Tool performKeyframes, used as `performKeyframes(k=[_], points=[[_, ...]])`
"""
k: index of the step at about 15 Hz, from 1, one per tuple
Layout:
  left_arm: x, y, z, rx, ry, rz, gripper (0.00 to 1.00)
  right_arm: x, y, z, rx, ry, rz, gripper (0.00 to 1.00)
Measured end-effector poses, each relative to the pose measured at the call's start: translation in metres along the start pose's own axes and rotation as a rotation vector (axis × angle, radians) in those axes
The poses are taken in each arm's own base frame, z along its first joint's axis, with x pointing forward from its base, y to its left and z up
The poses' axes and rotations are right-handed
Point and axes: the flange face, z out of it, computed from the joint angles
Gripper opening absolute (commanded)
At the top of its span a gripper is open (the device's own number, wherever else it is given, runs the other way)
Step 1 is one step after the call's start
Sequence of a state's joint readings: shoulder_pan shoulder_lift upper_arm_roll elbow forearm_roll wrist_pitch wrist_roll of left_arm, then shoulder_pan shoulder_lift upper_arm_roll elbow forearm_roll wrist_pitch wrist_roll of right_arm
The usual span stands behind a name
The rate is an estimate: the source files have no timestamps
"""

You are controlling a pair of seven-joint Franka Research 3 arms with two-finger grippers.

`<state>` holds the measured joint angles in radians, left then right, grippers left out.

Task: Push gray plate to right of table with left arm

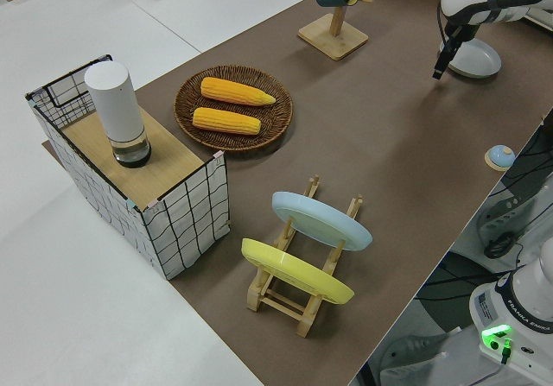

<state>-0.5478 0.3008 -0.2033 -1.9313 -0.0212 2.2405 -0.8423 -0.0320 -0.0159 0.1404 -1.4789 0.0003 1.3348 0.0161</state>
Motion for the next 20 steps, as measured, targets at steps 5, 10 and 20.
performKeyframes(k=[5,10,20], points=[[0.034,-0.057,-0.034,0.053,-0.051,0.086,0.99,0.000,0.000,0.000,0.000,0.000,0.000,0.983],[0.068,-0.138,-0.090,0.052,-0.103,0.154,0.99,0.000,0.000,0.000,0.000,0.000,0.000,0.983],[0.097,-0.268,-0.162,0.040,-0.137,0.238,0.99,0.000,0.000,0.000,0.000,0.000,0.000,0.983]])
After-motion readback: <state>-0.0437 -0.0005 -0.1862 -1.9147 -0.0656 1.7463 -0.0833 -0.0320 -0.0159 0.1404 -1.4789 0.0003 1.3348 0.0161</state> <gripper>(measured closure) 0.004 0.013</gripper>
